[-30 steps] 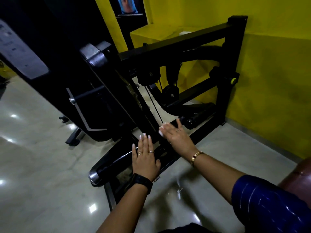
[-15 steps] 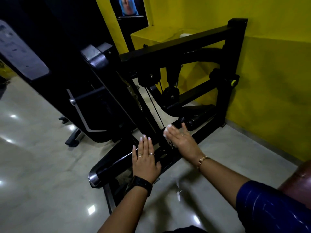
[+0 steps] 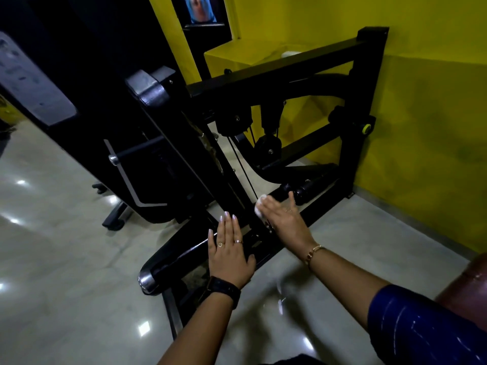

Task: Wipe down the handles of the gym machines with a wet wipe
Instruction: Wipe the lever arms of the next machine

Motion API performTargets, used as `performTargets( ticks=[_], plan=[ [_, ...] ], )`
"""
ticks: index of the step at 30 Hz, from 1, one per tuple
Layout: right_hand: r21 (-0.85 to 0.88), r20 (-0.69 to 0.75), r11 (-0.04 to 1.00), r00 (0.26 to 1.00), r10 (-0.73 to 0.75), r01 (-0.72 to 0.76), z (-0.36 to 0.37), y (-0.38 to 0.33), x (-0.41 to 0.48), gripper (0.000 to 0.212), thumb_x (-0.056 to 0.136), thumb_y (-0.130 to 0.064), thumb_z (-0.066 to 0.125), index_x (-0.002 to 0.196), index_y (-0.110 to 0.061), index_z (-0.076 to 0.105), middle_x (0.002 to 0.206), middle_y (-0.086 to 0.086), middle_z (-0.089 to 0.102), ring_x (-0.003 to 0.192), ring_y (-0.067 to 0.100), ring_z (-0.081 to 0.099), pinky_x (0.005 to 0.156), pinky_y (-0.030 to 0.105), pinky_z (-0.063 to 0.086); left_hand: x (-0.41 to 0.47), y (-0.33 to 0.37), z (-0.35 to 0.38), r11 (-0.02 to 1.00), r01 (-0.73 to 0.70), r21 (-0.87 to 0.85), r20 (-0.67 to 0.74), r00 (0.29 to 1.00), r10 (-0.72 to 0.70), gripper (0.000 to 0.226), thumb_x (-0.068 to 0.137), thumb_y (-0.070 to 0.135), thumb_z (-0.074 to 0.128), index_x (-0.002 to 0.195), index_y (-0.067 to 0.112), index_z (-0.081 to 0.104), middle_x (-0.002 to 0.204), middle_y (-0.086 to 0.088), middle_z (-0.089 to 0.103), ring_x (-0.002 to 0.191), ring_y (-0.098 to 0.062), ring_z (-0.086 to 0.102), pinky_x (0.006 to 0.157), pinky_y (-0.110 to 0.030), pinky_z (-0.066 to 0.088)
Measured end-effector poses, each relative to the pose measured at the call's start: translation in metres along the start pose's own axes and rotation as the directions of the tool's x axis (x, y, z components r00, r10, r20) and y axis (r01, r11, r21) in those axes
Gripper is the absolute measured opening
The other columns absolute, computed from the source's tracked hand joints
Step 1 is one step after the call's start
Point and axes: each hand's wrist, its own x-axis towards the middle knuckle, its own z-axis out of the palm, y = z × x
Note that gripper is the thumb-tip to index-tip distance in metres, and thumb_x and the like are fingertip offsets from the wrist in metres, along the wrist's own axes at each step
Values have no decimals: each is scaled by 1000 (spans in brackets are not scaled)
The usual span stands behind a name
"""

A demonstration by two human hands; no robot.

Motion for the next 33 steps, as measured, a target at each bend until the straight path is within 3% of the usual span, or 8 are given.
performTargets(
  ticks=[4,8,11,14,17,25,30,33],
  plan=[
    [-134,-24,981,990,138,-140,-1,-6,4,80,52,10,79,129,-3,58,131,15,59,126,29,54,114,55,25,2,5,-1,999,33,-38,-43,998,-35,93,73,52,49,148,4,24,154,-18,32,149,-24,8,117,-46,3],
    [-51,-23,990,991,-134,133,15,-42,-4,50,79,-6,56,128,-4,60,133,14,58,126,29,53,108,52,36,3,5,1,996,48,-72,-81,995,-54,76,86,49,35,146,4,35,153,-16,35,150,-17,-9,118,-43,1],
    [-105,-13,978,983,-185,182,7,-29,-1,52,80,-10,48,131,-8,58,137,10,55,129,21,51,110,53,34,3,1,-1,997,18,-74,-92,995,-25,69,89,47,34,144,5,41,152,-14,38,150,-17,3,118,-40,2],
    [-165,-24,986,999,-23,19,-1,-1,6,72,61,8,72,130,-5,57,134,13,58,126,24,54,112,49,20,3,-6,-4,998,-7,-58,-101,995,2,66,92,45,32,146,8,36,151,-11,40,145,-18,20,117,-39,3],
    [-194,-23,975,994,108,-111,-4,-2,8,80,53,4,81,129,0,57,129,18,59,122,31,56,113,49,27,2,-9,-3,998,40,-51,-117,992,-45,66,93,45,30,148,8,26,154,-10,34,150,-13,-4,119,-40,0],
    [7,-69,986,984,-166,167,8,-51,-2,48,83,-7,44,128,-5,60,132,13,59,125,25,55,103,52,39,0,-10,-1,998,54,-31,-125,990,-58,70,90,45,33,148,6,34,153,-13,36,150,-15,-8,119,-41,-1],
    [-73,-56,982,983,172,-176,-8,-9,6,79,50,19,76,126,-1,61,128,19,61,118,32,59,104,54,34,-5,-14,-2,998,59,-31,-97,993,-61,72,89,48,32,148,8,25,155,-12,32,150,-15,-10,119,-41,0],
    [-81,-63,985,987,149,-153,-2,-38,8,77,51,14,79,124,0,60,126,20,61,119,34,58,103,54,36,-5,-12,-4,996,82,-46,-74,994,-85,72,89,47,32,148,7,27,154,-13,34,149,-14,-11,119,-41,1]
  ],
)
